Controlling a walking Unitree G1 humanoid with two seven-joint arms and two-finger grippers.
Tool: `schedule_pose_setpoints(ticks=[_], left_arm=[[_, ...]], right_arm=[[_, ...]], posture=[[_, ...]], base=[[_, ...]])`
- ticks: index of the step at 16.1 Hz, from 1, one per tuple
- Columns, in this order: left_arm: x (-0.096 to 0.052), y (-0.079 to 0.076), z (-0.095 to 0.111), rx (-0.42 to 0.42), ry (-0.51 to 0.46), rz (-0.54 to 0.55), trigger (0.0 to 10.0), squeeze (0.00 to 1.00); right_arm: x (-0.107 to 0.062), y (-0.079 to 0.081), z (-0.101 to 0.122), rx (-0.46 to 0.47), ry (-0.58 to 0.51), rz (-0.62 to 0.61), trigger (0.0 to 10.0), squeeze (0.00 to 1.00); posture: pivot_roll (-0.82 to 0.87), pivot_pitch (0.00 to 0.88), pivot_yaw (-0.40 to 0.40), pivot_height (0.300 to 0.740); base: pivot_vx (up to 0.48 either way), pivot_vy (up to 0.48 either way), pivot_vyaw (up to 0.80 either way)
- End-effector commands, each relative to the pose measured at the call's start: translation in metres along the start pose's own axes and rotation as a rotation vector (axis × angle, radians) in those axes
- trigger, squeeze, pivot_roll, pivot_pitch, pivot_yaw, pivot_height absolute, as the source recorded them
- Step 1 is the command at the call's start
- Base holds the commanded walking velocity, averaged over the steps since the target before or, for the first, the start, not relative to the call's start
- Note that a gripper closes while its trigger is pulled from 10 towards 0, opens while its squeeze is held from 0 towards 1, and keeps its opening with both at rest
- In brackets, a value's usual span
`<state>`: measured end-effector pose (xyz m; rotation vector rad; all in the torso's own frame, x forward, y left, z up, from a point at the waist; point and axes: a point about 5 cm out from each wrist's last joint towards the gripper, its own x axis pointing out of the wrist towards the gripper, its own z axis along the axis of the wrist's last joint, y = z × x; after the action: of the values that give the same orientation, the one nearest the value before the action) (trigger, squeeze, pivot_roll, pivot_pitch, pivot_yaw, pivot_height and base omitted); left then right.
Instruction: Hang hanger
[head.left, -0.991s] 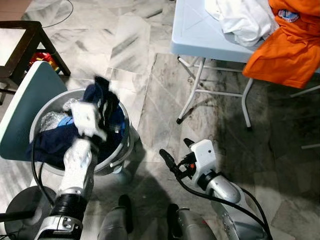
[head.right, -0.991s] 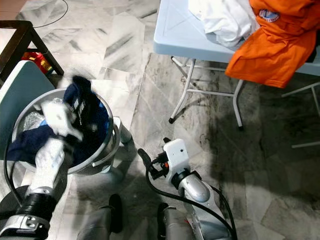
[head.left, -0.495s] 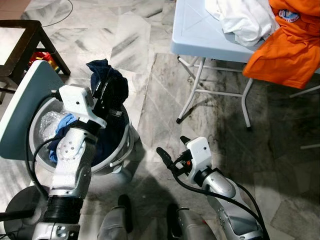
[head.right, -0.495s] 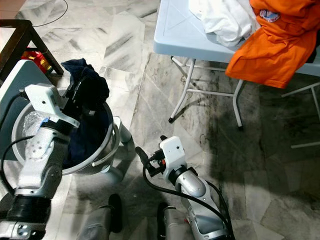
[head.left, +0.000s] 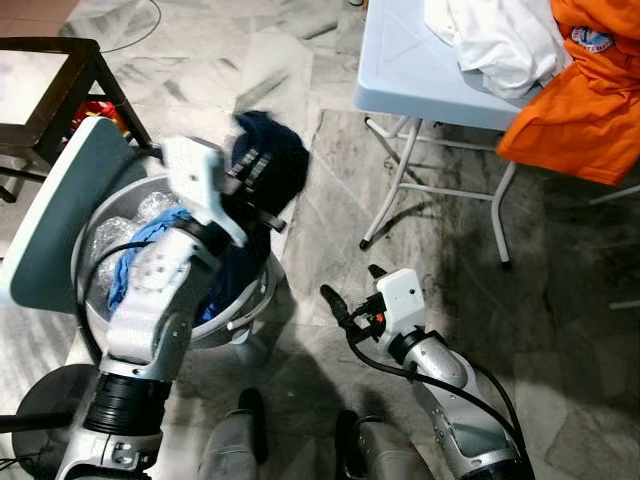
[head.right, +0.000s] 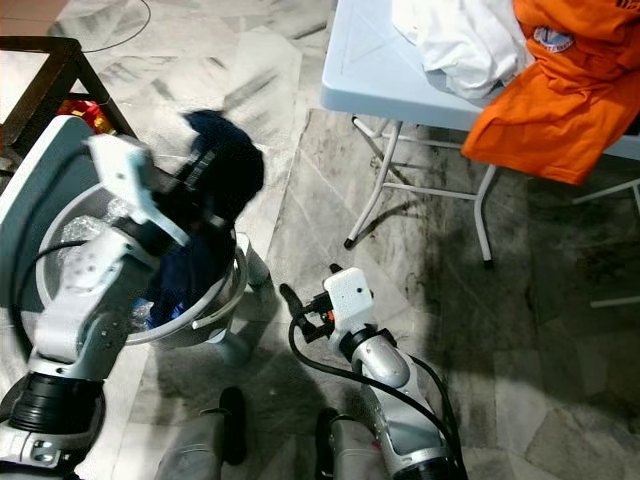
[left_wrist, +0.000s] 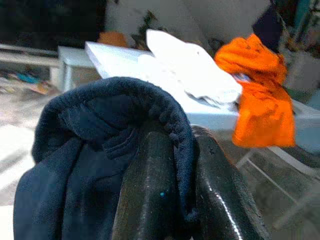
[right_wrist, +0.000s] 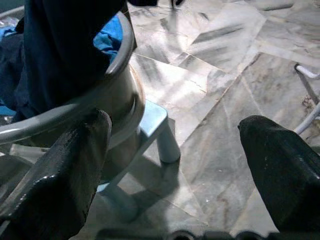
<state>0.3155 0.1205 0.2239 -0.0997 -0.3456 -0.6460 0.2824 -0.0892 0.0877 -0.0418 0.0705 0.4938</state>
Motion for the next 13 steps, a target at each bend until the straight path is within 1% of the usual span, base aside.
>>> schedule_pose_setpoints(ticks=[1, 2, 3, 4, 5, 6, 7, 8, 10, 11, 13], left_arm=[[0.001, -0.008, 0.003, 0.018, 0.002, -0.044, 0.0, 0.0], [0.003, -0.006, -0.005, 0.032, 0.052, -0.042, 2.2, 0.0], [0.004, -0.006, -0.014, 0.07, 0.102, -0.055, 4.0, 0.0], [0.006, -0.007, -0.026, 0.097, 0.143, -0.047, 8.0, 0.0], [0.004, -0.005, -0.033, 0.11, 0.182, -0.025, 10.0, 0.0], [0.003, -0.006, -0.041, 0.114, 0.205, -0.007, 10.0, 0.0], [-0.002, -0.002, -0.053, 0.137, 0.236, 0.058, 10.0, 0.0], [-0.006, -0.001, -0.066, 0.12, 0.285, 0.083, 10.0, 0.0], [-0.013, 0.001, -0.083, 0.116, 0.314, 0.126, 10.0, 0.0], [-0.013, -0.001, -0.092, 0.12, 0.33, 0.151, 10.0, 0.0], [-0.005, -0.008, -0.098, 0.126, 0.324, 0.164, 10.0, 0.0]], right_arm=[[-0.001, -0.006, -0.004, -0.003, 0.007, -0.038, 10.0, 0.0], [0.001, -0.013, -0.002, -0.005, -0.003, -0.076, 10.0, 0.0], [0.001, -0.02, 0.001, 0.016, -0.021, -0.13, 10.0, 0.0], [-0.002, -0.03, 0.001, 0.041, -0.039, -0.191, 10.0, 0.0], [-0.005, -0.035, 0.003, 0.057, -0.054, -0.238, 10.0, 0.0], [-0.008, -0.041, 0.003, 0.075, -0.064, -0.277, 10.0, 0.0], [-0.013, -0.05, 0.005, 0.106, -0.083, -0.331, 10.0, 0.0], [-0.018, -0.055, 0.007, 0.124, -0.097, -0.361, 10.0, 0.0], [-0.028, -0.065, 0.006, 0.128, -0.104, -0.424, 10.0, 0.0], [-0.037, -0.072, 0.004, 0.153, -0.109, -0.488, 10.0, 0.0], [-0.052, -0.078, -0.003, 0.183, -0.107, -0.566, 10.0, 0.0]], posture=[[0.06, 0.243, -0.01, 0.74], [0.04, 0.227, -0.003, 0.74], [0.03, 0.198, -0.005, 0.74], [0.01, 0.176, -0.002, 0.74], [-0.01, 0.161, 0.0, 0.74], [-0.03, 0.149, 0.001, 0.74], [-0.05, 0.134, 0.007, 0.74], [-0.07, 0.126, 0.013, 0.74], [-0.12, 0.108, 0.026, 0.74], [-0.13, 0.098, 0.032, 0.74], [-0.18, 0.087, 0.054, 0.74]], base=[[0.0, 0.0, 0.0], [0.0, 0.0, 0.0], [0.0, 0.0, 0.0], [0.0, 0.0, 0.0], [0.0, 0.0, 0.0], [0.0, 0.0, 0.0], [0.0, 0.0, 0.0], [0.0, 0.0, 0.0], [0.0, 0.0, 0.0], [0.0, 0.0, 0.0], [0.0, 0.0, 0.0]])
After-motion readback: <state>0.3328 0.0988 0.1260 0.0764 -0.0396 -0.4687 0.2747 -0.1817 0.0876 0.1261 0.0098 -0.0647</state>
